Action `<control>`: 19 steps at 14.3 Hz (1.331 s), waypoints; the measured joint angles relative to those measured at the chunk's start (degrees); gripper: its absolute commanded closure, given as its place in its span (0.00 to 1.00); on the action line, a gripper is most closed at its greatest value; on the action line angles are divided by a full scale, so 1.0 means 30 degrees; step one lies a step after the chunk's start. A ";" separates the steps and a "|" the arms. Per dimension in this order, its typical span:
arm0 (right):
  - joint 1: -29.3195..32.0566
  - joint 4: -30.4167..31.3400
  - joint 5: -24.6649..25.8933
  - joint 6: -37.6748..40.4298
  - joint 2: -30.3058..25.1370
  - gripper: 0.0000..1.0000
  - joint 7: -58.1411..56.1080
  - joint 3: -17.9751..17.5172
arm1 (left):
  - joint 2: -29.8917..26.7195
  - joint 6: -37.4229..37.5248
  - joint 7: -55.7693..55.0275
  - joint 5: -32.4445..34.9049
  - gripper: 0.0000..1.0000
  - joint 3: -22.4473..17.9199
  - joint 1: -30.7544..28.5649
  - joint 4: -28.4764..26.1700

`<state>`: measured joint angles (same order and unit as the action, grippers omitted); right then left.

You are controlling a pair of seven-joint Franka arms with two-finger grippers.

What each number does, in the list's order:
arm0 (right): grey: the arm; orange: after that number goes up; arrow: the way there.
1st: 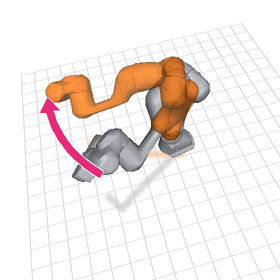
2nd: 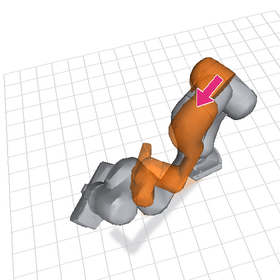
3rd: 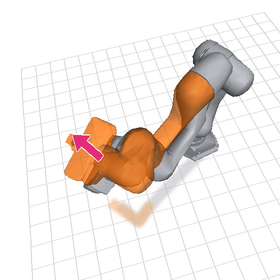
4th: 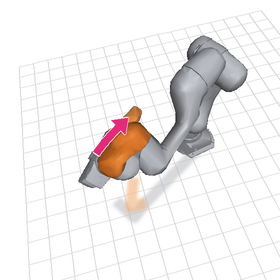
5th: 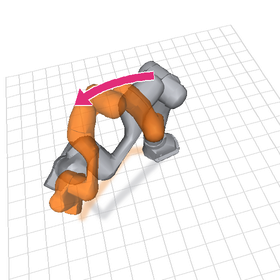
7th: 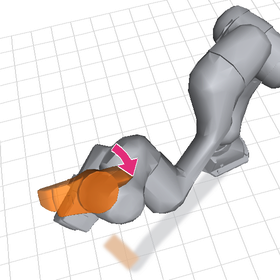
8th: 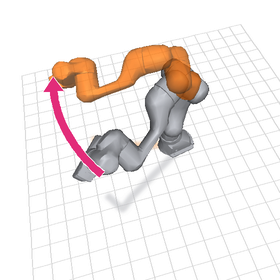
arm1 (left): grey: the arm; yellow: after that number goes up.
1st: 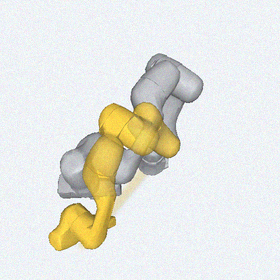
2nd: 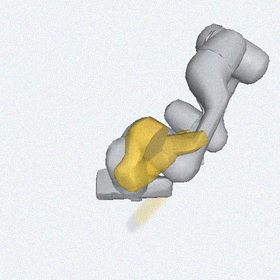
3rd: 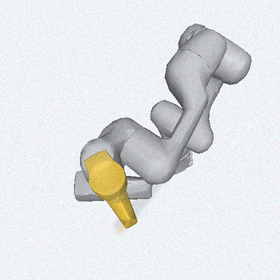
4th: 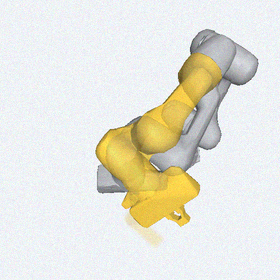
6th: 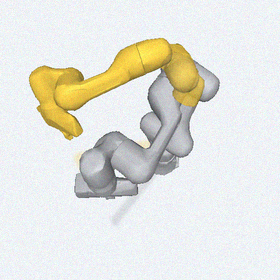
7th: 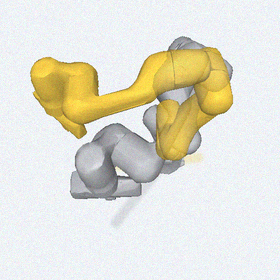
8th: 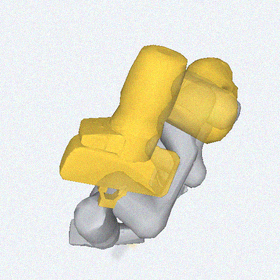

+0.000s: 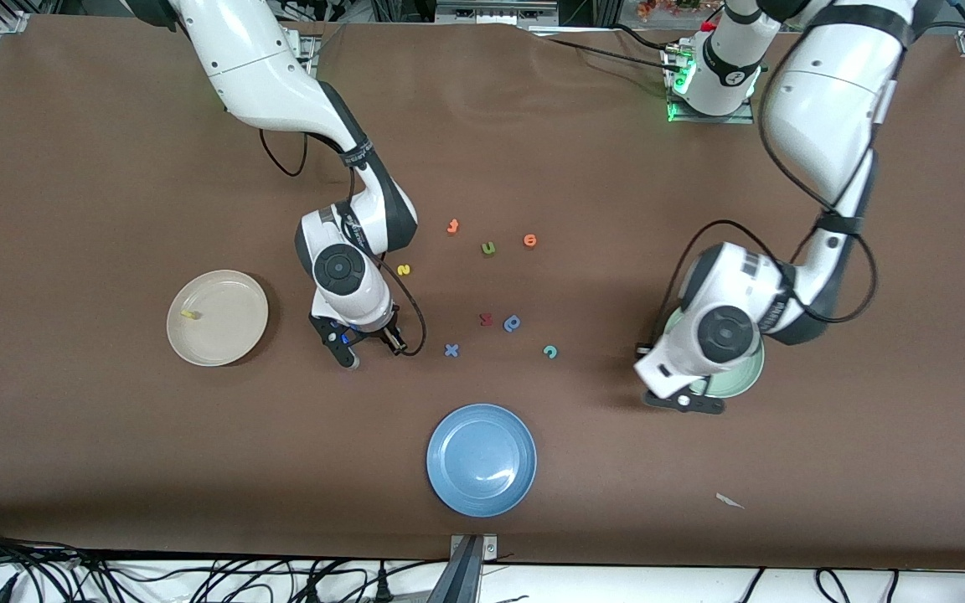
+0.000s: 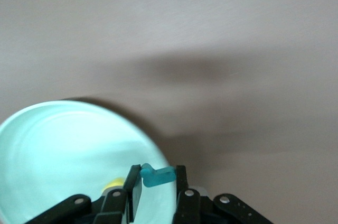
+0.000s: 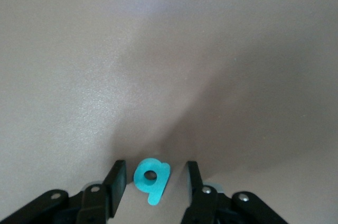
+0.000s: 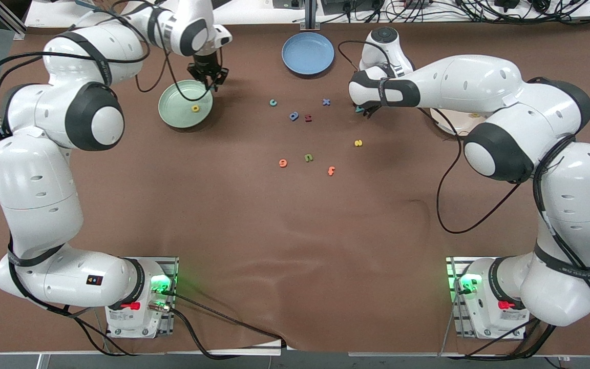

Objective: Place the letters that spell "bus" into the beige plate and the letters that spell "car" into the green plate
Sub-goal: 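Place the r on the green plate while the right gripper grasps the g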

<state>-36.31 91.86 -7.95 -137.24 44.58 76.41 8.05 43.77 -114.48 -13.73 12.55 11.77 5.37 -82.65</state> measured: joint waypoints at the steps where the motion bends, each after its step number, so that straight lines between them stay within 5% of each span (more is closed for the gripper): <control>1: -0.0004 -0.0006 0.0000 0.0000 0.0001 0.55 -0.0007 -0.0001 | -0.0001 0.0319 0.0493 0.0000 0.74 -0.0002 -0.0504 -0.0094; 5: -0.0020 -0.0041 0.0001 -0.0005 -0.0002 0.69 -0.0024 -0.0015 | -0.0002 0.0480 0.2899 0.0000 0.70 0.0051 -0.2410 -0.0951; 6: -0.0028 -0.0047 0.0001 -0.0008 -0.0009 0.72 -0.0039 -0.0019 | -0.0002 0.0574 0.3402 0.0000 0.52 0.0061 -0.2766 -0.1235; 7: -0.0035 -0.0074 0.0001 -0.0008 -0.0009 0.74 -0.0045 -0.0022 | -0.0005 0.0646 0.3888 0.0000 0.15 0.0069 -0.3099 -0.1598; 8: -0.0038 -0.0079 0.0001 -0.0008 -0.0004 0.76 -0.0080 -0.0022 | -0.0004 0.0648 0.4276 0.0000 0.00 0.0094 -0.3349 -0.1954; 12: -0.0044 -0.0087 0.0003 -0.0007 -0.0005 0.87 -0.0346 -0.0026 | -0.0463 0.0624 0.4505 -0.0002 0.00 0.0540 -0.3470 -0.2240; 14: -0.0051 -0.0216 0.0008 0.0073 0.0007 0.90 -0.1162 -0.0032 | -0.1348 0.0633 0.4501 -0.0005 0.00 0.1857 -0.3435 -0.2118; 16: -0.0043 -0.0814 0.0051 0.1402 0.0000 0.90 -0.3760 0.0009 | -0.2026 0.0643 0.4449 -0.0008 0.00 0.3173 -0.2931 -0.1490; 19: -0.0022 -0.1332 0.0053 0.3899 -0.0357 0.90 -0.9588 0.0907 | -0.1641 0.0404 0.3366 -0.0018 0.01 0.3408 -0.0418 -0.0032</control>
<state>-36.38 87.86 -7.79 -125.55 43.51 47.65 10.77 38.85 -113.27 -3.63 12.50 21.99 4.12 -82.74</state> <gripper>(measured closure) 0.705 0.000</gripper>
